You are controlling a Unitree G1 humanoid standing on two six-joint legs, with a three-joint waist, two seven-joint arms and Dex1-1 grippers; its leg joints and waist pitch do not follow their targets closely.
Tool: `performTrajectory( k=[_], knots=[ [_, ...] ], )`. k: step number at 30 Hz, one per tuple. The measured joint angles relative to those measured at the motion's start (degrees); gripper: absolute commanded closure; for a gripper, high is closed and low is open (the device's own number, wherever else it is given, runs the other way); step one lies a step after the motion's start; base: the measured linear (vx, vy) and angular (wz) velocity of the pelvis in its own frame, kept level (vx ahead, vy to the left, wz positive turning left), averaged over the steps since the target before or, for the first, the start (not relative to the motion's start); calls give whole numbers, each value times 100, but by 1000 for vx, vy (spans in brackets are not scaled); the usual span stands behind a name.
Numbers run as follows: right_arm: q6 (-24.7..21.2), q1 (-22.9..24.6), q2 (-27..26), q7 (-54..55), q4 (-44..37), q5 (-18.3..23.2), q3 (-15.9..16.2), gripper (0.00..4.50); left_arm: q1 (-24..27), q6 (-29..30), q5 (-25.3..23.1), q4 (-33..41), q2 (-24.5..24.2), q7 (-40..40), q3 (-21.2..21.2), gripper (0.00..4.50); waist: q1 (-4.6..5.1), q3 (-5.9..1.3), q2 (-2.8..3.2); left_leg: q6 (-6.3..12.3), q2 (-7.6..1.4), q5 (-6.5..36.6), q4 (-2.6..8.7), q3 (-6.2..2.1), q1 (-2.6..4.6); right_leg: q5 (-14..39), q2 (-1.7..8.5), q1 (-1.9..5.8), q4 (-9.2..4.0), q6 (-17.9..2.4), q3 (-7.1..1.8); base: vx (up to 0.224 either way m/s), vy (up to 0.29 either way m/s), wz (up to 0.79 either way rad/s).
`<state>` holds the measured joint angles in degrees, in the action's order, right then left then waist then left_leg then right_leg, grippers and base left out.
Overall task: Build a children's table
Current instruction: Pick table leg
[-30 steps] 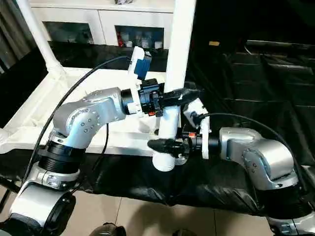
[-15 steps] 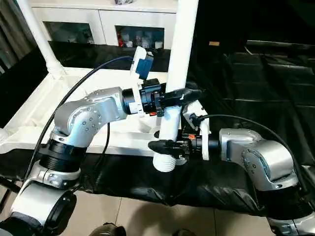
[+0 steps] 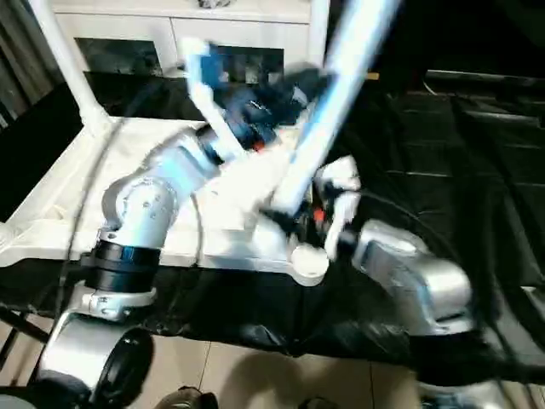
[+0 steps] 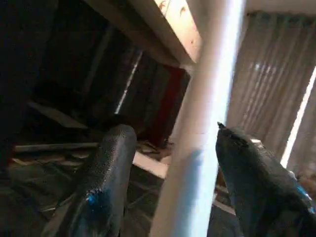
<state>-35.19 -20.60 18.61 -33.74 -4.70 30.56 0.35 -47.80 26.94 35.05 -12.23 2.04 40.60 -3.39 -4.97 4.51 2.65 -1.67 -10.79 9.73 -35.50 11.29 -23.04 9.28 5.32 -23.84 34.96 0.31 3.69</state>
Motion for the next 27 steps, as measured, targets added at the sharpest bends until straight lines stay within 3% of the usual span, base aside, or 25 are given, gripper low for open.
performTrajectory(
  k=[3,7,12,16,19,27],
  knots=[
    [301,15,13,265,170,-245,-115,260,120,-283,-362,-54,-458,477,294,154,0,-1,2,-1,0,1,3,0,0,-2,0,0,0,-3,-1,0,0,0],
    [329,110,195,314,132,-378,-233,260,467,-853,-1041,-415,-1083,1236,876,154,-1,-3,5,-1,0,1,9,0,0,-2,-1,-1,0,-2,-1,0,0,0],
    [272,444,392,173,-177,-404,-218,260,747,-2030,-2123,-971,-2089,2618,2154,154,1,-14,23,-2,1,1,13,1,5,-1,-1,0,0,-2,-4,0,0,0],
    [280,534,454,78,-220,-400,-217,260,970,-2431,-2632,-1552,-2222,3052,2723,182,1,-15,24,-8,1,-4,13,3,9,-4,-1,1,3,-6,-6,0,0,0],
    [258,548,459,71,-357,-391,-209,260,910,-2699,-2912,-1922,-2215,3052,2863,190,0,-17,28,-16,0,-9,13,3,14,-7,-1,3,6,-9,-7,0,0,0],
    [91,728,538,44,-496,-398,-92,260,766,-3159,-3262,-2876,-2167,2764,2887,267,5,-19,30,-17,-1,-9,13,3,24,-11,-1,10,8,-12,-6,0,0,0]
  ],
)
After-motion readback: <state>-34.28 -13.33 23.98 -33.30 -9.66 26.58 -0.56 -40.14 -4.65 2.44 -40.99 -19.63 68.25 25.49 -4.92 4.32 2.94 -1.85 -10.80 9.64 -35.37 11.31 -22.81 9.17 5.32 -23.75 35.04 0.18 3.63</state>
